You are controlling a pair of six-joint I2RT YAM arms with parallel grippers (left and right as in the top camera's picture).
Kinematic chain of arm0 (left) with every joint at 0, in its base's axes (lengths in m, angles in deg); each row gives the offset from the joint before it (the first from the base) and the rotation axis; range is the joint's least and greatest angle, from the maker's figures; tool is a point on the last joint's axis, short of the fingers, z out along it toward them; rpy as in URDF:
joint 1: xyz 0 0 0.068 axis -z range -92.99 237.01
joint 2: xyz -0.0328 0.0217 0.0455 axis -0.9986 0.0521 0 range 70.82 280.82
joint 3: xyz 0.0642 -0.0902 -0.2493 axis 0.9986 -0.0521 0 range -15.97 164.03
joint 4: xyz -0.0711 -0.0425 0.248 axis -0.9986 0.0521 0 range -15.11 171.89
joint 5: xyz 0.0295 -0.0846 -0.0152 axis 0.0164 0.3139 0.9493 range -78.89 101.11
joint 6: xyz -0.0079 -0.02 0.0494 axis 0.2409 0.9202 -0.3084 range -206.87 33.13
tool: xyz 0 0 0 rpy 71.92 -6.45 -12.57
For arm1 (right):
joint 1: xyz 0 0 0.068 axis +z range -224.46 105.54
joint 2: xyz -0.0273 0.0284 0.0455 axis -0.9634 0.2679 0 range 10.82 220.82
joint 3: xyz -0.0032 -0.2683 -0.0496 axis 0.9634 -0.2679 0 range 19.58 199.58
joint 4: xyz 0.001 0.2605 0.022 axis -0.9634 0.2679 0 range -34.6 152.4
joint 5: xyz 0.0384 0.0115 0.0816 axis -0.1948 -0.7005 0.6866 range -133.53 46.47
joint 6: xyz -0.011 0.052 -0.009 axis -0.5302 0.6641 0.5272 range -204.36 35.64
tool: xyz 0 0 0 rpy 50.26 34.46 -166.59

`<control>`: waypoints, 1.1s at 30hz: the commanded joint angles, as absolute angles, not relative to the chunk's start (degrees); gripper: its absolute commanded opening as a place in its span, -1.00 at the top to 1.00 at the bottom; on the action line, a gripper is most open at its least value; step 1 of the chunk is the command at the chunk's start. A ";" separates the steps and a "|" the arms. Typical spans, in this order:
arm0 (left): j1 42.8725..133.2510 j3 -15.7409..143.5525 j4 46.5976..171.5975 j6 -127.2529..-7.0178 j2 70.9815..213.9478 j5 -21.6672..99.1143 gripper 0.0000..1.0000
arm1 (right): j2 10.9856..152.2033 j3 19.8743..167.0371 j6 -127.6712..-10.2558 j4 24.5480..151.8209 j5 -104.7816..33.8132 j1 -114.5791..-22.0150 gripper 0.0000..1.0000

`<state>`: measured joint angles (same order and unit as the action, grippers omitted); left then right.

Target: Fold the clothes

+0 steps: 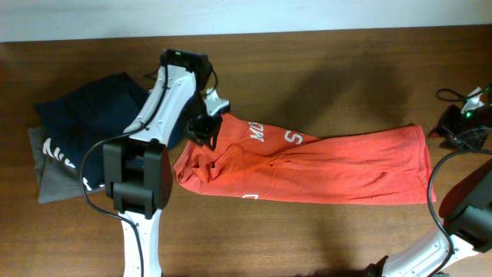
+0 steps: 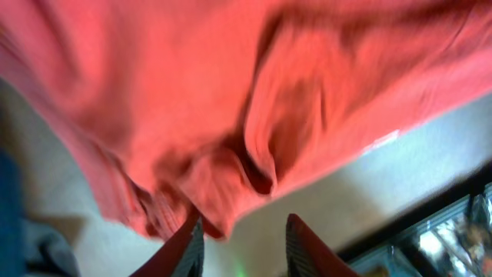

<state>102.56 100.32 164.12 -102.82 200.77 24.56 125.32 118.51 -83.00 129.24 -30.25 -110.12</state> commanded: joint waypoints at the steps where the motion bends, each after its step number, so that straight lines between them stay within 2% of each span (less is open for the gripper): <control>1: 102.61 101.85 161.48 -101.92 199.59 28.19 0.26 | 125.58 114.23 -84.22 129.16 -24.54 -109.60 0.07; 5: 102.65 101.83 158.40 -101.92 199.61 29.78 0.11 | 125.58 108.11 -87.41 126.12 -17.68 -106.82 0.04; 10: 102.78 101.11 157.81 -101.90 199.78 29.78 0.11 | 125.58 103.13 -82.67 122.45 -24.63 -105.49 0.04; 20: 102.78 93.98 156.25 -101.90 200.18 29.83 -0.01 | 125.56 102.78 -80.39 122.79 -29.99 -112.46 -0.16; 29: 103.13 87.31 149.02 -101.88 200.24 29.81 -0.09 | 125.58 101.12 -79.54 116.89 -30.71 -114.23 -0.13; 33: 103.13 84.08 145.74 -101.90 200.24 29.78 -0.08 | 125.58 99.06 -79.45 114.29 -31.50 -114.25 0.03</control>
